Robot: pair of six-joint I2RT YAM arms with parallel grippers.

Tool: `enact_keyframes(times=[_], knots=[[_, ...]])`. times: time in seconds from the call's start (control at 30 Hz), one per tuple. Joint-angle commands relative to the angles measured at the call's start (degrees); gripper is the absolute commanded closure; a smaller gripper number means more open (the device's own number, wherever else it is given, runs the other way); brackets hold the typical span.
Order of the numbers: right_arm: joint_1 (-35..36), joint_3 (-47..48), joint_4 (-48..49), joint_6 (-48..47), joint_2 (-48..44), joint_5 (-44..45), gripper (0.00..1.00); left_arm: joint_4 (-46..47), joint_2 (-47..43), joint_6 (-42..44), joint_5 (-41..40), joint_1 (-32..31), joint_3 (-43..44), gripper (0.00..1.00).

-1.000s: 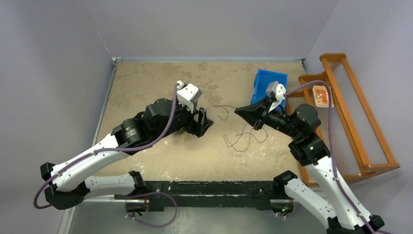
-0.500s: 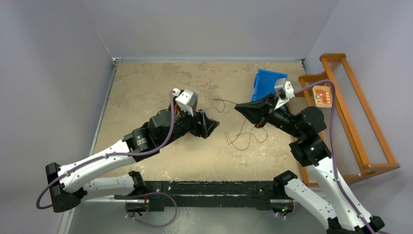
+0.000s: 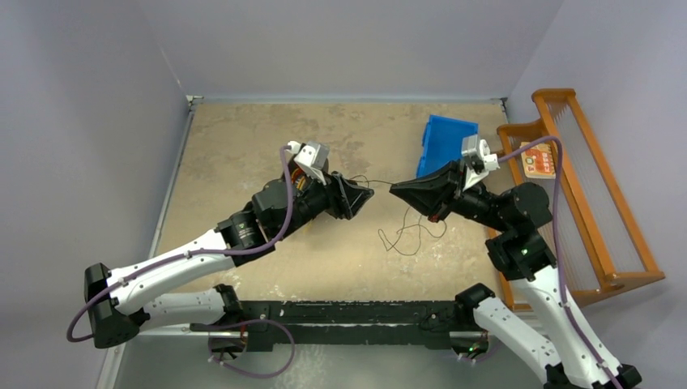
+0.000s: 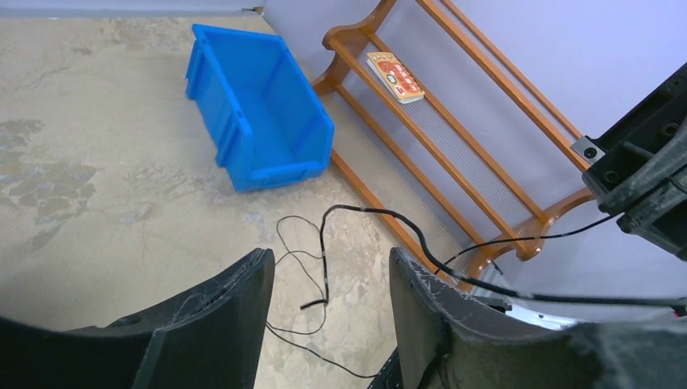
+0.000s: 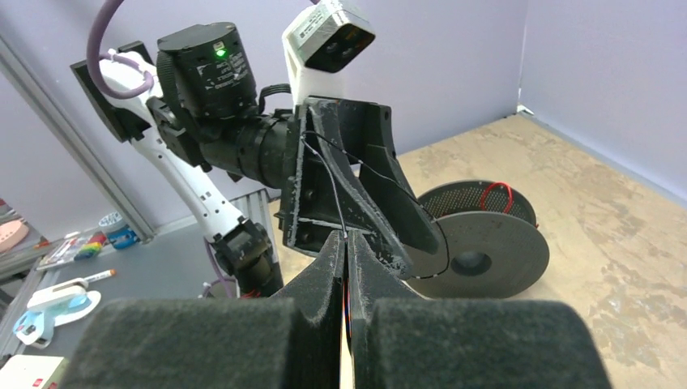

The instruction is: Wrap the cables

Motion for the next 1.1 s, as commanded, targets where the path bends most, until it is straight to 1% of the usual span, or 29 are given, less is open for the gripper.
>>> enact_keyframes(times=[0.0, 0.37, 0.5, 1.07], knots=[[0.1, 2.4, 2.9, 1.1, -1.2, -2.4, 1.00, 4.1, 0.0, -0.2, 0.8, 0.0, 1.4, 0.49], [0.1, 4.6, 2.0, 0.5, -1.8, -0.7, 1.00, 2.3, 0.0, -0.5, 2.0, 0.0, 1.6, 0.61], [0.0, 4.7, 2.2, 0.8, -1.6, -1.4, 1.00, 2.2, 0.0, -0.5, 2.4, 0.0, 1.6, 0.65], [0.1, 3.9, 1.1, 0.2, -1.6, -1.2, 1.00, 3.0, -0.6, -0.5, 4.0, -0.1, 1.5, 0.67]])
